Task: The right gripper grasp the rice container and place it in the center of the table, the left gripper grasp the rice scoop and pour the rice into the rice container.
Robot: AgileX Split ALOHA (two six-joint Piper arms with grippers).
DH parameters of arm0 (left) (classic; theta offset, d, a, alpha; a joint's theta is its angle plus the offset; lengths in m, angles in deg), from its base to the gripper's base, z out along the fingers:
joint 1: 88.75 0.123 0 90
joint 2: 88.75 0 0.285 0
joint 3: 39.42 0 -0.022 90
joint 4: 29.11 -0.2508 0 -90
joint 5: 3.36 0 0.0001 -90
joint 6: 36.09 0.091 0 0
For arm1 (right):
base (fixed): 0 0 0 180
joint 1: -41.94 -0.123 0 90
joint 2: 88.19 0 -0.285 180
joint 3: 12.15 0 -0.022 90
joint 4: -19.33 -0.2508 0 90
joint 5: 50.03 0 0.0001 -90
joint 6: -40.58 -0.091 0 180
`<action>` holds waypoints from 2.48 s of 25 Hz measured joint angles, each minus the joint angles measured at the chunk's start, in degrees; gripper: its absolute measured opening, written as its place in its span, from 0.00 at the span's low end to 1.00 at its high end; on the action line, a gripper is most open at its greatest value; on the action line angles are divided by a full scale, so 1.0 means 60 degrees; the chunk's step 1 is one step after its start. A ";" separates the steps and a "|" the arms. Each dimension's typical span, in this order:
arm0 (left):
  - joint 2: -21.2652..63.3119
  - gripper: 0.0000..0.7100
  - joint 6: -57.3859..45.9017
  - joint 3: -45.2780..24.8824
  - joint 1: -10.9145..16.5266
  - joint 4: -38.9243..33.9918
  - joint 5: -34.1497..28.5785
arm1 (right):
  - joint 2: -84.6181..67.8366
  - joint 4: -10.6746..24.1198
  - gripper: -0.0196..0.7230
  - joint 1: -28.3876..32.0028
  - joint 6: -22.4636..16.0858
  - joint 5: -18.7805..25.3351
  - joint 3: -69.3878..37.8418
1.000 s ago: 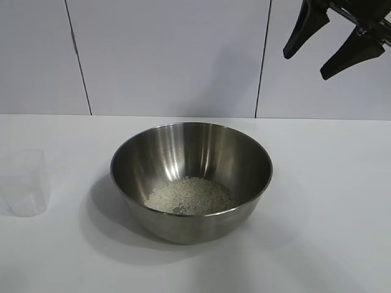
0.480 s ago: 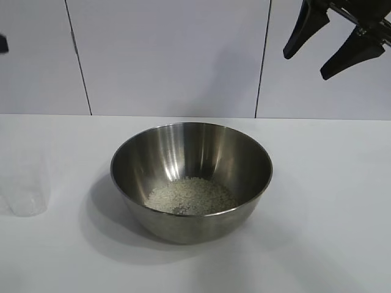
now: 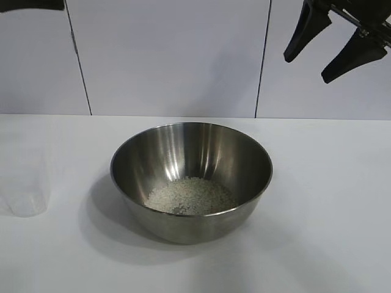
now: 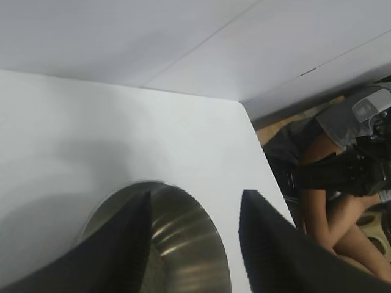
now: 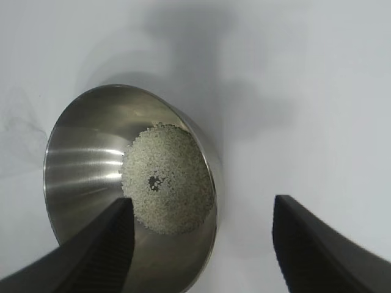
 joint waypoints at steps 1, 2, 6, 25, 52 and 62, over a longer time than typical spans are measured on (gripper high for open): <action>-0.0244 0.45 -0.0028 0.0000 -0.0077 0.0000 0.0063 | 0.0000 0.0000 0.63 0.0000 0.0000 0.0061 0.0000; -0.0411 0.45 -0.0028 0.0008 -0.0148 0.0000 0.0088 | 0.0000 0.0000 0.63 0.0000 0.0000 0.0109 0.0000; -0.0752 0.45 0.0211 0.0010 -0.0363 0.0000 0.0098 | 0.0000 0.0000 0.63 0.0000 0.0025 0.0195 0.0000; -0.0790 0.28 0.0061 0.1917 -0.0523 0.0000 0.1620 | 0.0000 -0.0011 0.63 0.0000 0.0029 0.0285 0.0000; -0.1693 0.28 0.0379 0.0833 -0.1556 0.0000 0.0473 | 0.0000 -0.0328 0.63 0.0000 0.0029 0.0182 0.0000; -0.1682 0.28 0.0379 0.0419 -0.1556 0.0000 0.0425 | 0.0000 -0.0328 0.63 0.0000 0.0029 0.0139 0.0000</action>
